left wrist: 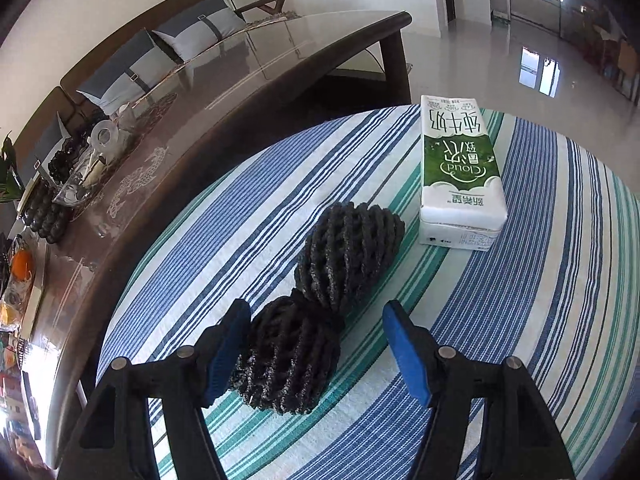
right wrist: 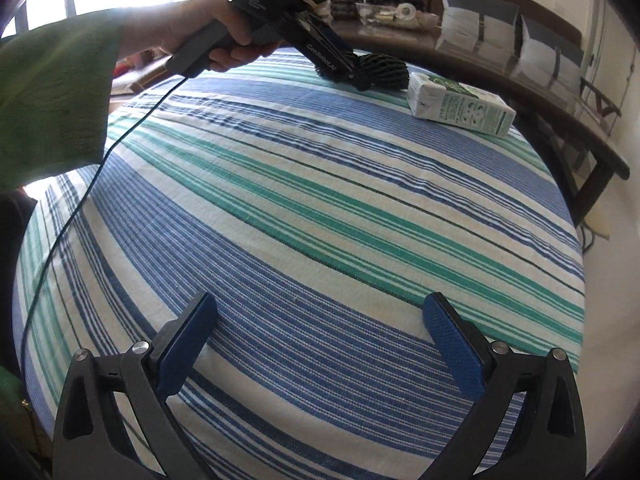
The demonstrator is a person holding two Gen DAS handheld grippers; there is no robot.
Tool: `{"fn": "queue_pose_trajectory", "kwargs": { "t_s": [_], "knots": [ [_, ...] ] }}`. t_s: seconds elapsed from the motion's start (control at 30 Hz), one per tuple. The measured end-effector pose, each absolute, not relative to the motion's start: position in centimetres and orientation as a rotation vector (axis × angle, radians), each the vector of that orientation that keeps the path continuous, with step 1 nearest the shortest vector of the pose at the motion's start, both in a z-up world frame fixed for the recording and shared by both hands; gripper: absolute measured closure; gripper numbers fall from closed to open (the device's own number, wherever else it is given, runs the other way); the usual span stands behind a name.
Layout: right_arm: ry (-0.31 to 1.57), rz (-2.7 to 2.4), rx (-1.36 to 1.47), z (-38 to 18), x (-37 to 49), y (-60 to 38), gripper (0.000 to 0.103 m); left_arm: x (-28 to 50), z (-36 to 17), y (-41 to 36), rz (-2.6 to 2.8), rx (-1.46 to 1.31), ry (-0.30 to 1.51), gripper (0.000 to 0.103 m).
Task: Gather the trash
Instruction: 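Grasp the black mesh fruit net with the left tool while the right tool grasps the milk carton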
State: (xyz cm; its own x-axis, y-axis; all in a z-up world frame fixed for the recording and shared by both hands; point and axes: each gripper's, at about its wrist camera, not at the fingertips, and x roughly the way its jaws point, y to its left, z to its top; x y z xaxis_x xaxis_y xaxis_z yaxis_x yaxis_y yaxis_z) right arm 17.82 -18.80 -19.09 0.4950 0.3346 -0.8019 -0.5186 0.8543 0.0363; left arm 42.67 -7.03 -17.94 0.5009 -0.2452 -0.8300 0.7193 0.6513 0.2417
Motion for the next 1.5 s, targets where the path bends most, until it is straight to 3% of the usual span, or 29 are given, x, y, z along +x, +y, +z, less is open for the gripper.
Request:
{"fn": "queue_pose_trajectory", "kwargs": {
  "t_s": [0.03,0.13,0.43,0.6,0.77,0.9,0.97,1.0,1.1,1.13,1.17,1.5],
  "knots": [
    [0.917,0.522,-0.221,-19.1,17.8,-18.8,0.0,42.7,-17.7,-6.7,-0.62,0.604,0.852,0.057],
    [0.917,0.522,-0.221,-19.1,17.8,-18.8,0.0,42.2,-16.5,-5.1,-0.589,0.476,0.86,0.069],
    [0.921,0.479,-0.136,-18.5,18.8,-20.1,0.001,31.1,-15.2,1.5,-0.272,0.117,0.983,0.068],
    [0.884,0.26,0.071,-15.5,26.2,-22.4,0.001,25.4,-15.5,3.0,-0.174,0.089,0.924,0.068],
    [0.916,0.051,0.43,-14.4,36.9,-23.2,0.001,23.8,-15.5,2.0,-0.165,0.169,0.87,0.064],
    [1.005,-0.121,0.471,-16.2,42.3,-21.2,0.001,23.9,-16.0,1.8,-0.177,0.193,0.867,0.061],
    [1.061,-0.176,0.417,-17.4,43.8,-20.2,0.002,24.2,-15.9,1.9,-0.208,0.178,0.879,0.045],
    [1.072,-0.195,0.398,-17.6,43.9,-19.9,0.003,24.3,-15.8,2.1,-0.23,0.161,0.886,0.037],
    [1.052,-0.181,0.327,-17.1,43.0,-19.6,0.031,24.7,-15.6,2.7,-0.275,0.109,0.908,0.037],
    [1.038,-0.165,0.274,-16.7,42.3,-19.3,0.046,24.9,-15.6,2.9,-0.28,0.096,0.914,0.037],
    [1.026,-0.138,0.225,-16.2,41.6,-19.0,0.05,25.0,-15.6,3.2,-0.277,0.086,0.917,0.037],
    [1.006,0.43,-0.045,-15.6,26.7,-20.1,0.052,26.1,-17.5,4.6,-0.223,0.075,0.951,0.032]
  ]
}}
